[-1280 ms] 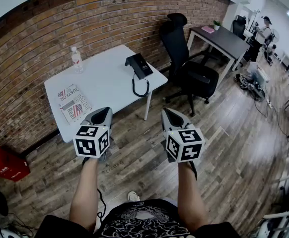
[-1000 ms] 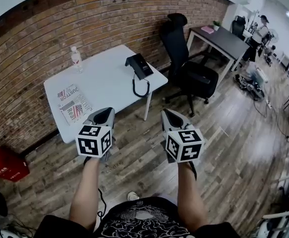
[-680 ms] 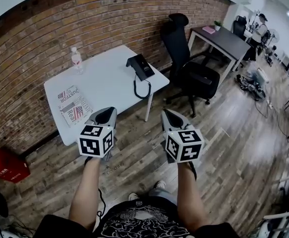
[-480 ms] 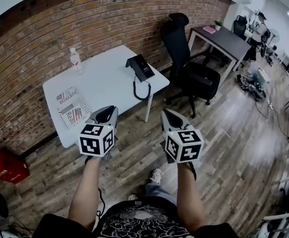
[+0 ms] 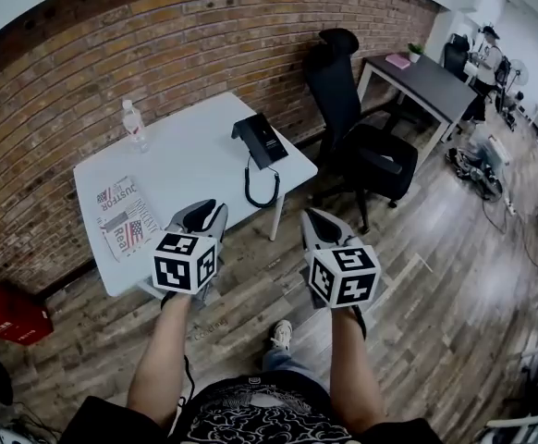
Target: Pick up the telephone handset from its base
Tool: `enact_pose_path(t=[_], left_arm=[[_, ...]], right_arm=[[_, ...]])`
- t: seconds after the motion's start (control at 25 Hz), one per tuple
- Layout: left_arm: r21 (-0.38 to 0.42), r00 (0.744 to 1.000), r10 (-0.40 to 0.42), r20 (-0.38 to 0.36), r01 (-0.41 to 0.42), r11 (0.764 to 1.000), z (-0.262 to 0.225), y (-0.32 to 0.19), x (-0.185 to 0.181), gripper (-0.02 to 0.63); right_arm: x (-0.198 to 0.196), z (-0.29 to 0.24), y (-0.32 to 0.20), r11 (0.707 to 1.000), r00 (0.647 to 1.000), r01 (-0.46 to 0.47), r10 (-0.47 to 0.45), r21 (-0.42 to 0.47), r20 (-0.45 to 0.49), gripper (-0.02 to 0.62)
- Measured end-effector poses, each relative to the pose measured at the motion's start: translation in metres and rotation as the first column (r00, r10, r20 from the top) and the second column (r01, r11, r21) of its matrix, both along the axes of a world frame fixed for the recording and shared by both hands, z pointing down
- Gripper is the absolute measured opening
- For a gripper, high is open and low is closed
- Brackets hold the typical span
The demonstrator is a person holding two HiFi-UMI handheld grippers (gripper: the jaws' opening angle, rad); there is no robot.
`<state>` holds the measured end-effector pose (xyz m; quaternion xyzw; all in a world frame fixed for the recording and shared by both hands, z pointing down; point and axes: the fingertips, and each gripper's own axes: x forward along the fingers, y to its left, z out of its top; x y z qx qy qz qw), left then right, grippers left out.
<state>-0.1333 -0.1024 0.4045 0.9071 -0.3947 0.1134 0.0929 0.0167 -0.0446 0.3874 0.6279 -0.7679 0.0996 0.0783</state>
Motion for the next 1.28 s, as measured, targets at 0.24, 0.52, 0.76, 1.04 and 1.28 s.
enact_pose_path(t=[0.24,0.52,0.76,1.04,1.28], left_arm=[[-0.024,1.0,-0.019,0.012,0.02,1.0,0.006,-0.047,0.035,0.097],[-0.047,0.998,-0.062,0.024,0.063,0.997,0.011,-0.096,0.066,0.12],[-0.079,0.995,-0.094,0.035,0.097,0.992,0.022,-0.127,0.088,0.14],[-0.11,0.992,-0.118,0.04,0.122,0.986,0.029,-0.155,0.106,0.176],[-0.16,0.991,-0.132,-0.001,0.131,0.978,0.046,-0.171,0.112,0.213]], right_arm=[[0.034,0.0,-0.053,0.999,0.999,0.035,-0.035,-0.005,0.007,0.0],[0.062,0.005,-0.109,0.996,0.995,0.094,-0.093,-0.013,0.022,0.0],[0.08,0.01,-0.147,0.988,0.988,0.152,-0.151,-0.016,0.04,0.0],[0.101,0.01,-0.18,0.979,0.978,0.202,-0.201,-0.011,0.048,0.0],[0.104,0.014,-0.197,0.972,0.972,0.233,-0.233,-0.012,0.041,0.0]])
